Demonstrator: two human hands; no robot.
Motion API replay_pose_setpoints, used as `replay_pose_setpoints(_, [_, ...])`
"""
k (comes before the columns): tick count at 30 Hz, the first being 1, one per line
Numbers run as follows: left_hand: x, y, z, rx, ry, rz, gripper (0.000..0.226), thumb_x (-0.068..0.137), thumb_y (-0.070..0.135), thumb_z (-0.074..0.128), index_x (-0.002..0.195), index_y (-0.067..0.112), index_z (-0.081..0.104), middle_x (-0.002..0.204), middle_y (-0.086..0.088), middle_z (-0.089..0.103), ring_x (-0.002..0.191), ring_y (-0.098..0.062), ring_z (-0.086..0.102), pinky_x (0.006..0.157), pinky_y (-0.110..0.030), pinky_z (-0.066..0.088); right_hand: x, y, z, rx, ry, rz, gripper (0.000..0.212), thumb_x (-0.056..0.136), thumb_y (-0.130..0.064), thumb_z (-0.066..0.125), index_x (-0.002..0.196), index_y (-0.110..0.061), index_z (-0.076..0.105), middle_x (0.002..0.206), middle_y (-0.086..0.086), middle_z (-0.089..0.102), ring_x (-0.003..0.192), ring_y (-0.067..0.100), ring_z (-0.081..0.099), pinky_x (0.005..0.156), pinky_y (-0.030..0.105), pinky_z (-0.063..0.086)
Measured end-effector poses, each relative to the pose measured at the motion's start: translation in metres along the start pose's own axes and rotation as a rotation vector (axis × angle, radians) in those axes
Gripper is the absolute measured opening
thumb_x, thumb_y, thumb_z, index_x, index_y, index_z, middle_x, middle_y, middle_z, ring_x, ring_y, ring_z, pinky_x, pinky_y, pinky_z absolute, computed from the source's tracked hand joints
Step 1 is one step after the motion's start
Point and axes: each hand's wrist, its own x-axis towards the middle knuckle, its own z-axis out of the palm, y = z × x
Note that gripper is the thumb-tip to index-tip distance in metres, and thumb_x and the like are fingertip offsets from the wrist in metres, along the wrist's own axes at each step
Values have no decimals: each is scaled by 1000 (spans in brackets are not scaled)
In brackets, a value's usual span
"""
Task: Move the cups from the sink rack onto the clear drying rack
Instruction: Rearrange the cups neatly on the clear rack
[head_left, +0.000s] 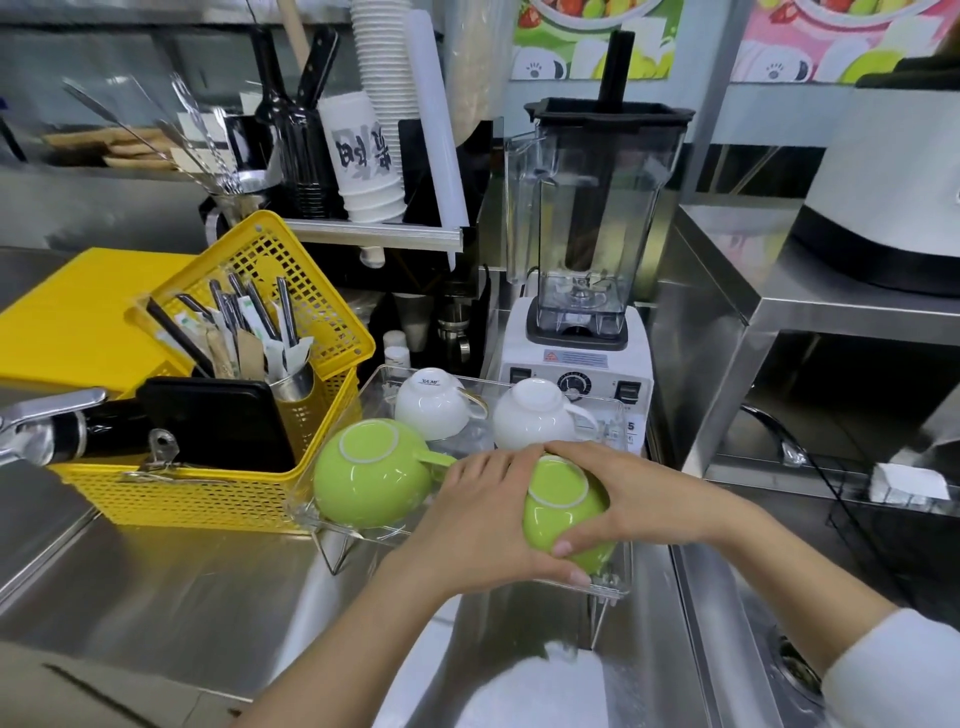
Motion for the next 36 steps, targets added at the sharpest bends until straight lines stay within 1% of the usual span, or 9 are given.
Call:
replay_pose_setpoints(11, [-3, 4, 3, 63, 130, 46, 108, 46, 83, 49, 136, 26, 29, 127, 6, 49, 114, -16, 39, 101, -33, 29, -8, 4, 2, 69, -7, -3, 68, 65, -44, 77, 123, -38, 42, 126, -10, 52, 115, 4, 47, 101, 26, 38])
replay_pose_setpoints(16, [-5, 3, 0, 209, 340, 270, 100, 52, 78, 53, 128, 15, 41, 119, -4, 57, 107, -25, 51, 96, -36, 31, -10, 10, -13, 386, 99, 152, 78, 52, -54, 77, 121, -39, 44, 130, -6, 52, 113, 7, 54, 101, 32, 43])
replay_pose_setpoints(20, [-4, 4, -3, 313, 415, 360, 96, 53, 72, 56, 129, 14, 40, 127, -9, 55, 113, -26, 48, 104, -52, 25, -8, 8, -14, 471, 54, 167, 78, 53, -34, 86, 121, -31, 49, 119, 1, 59, 106, 14, 61, 97, 35, 48])
replay_pose_setpoints(24, [-6, 1, -1, 262, 512, 365, 85, 63, 63, 55, 133, 20, 33, 142, -10, 39, 132, -25, 28, 105, -61, 19, -11, 0, -5, 688, 216, 103, 72, 51, -11, 83, 114, -29, 52, 111, 7, 61, 92, 14, 64, 79, 29, 54])
replay_pose_setpoints(26, [-9, 1, 0, 103, 592, 318, 91, 64, 57, 61, 139, 28, 18, 149, -7, 17, 140, -23, 12, 112, -57, 15, -11, -2, -2, 759, 312, 64, 73, 48, -8, 83, 112, -27, 52, 108, 8, 59, 86, 14, 64, 74, 32, 54])
replay_pose_setpoints(28, [-13, 7, -10, -306, 586, 130, 111, 56, 52, 77, 137, 42, 1, 149, 3, 7, 141, -10, 4, 116, -38, 11, -10, -3, 0, 896, 422, 31, 77, 43, -9, 84, 112, -23, 52, 108, 11, 59, 84, 18, 65, 72, 36, 54])
replay_pose_setpoints(30, [-17, 15, -23, -904, 435, -67, 123, 48, 37, 89, 132, 49, -1, 145, 6, 23, 132, -8, 32, 107, -32, 31, -9, -6, 3, 1074, 516, 12, 72, 47, -5, 80, 112, -18, 51, 104, 13, 60, 79, 17, 67, 63, 30, 55])
replay_pose_setpoints(33, [-14, 26, -23, -1322, 258, -140, 101, 53, 27, 85, 132, 35, 23, 123, -5, 56, 88, -9, 67, 69, -26, 55, -8, -16, 17, 1224, 558, 15, 67, 55, -5, 74, 115, -17, 48, 105, 14, 60, 78, 17, 68, 59, 28, 55])
replay_pose_setpoints(36, [-9, 27, -18, -1357, 416, -212, 73, 54, 30, 86, 115, 28, 47, 112, -9, 64, 89, -18, 67, 60, -23, 52, -10, -21, 25, 1274, 502, 44, 60, 62, -20, 71, 117, -16, 46, 113, 13, 58, 80, 15, 68, 59, 28, 54])
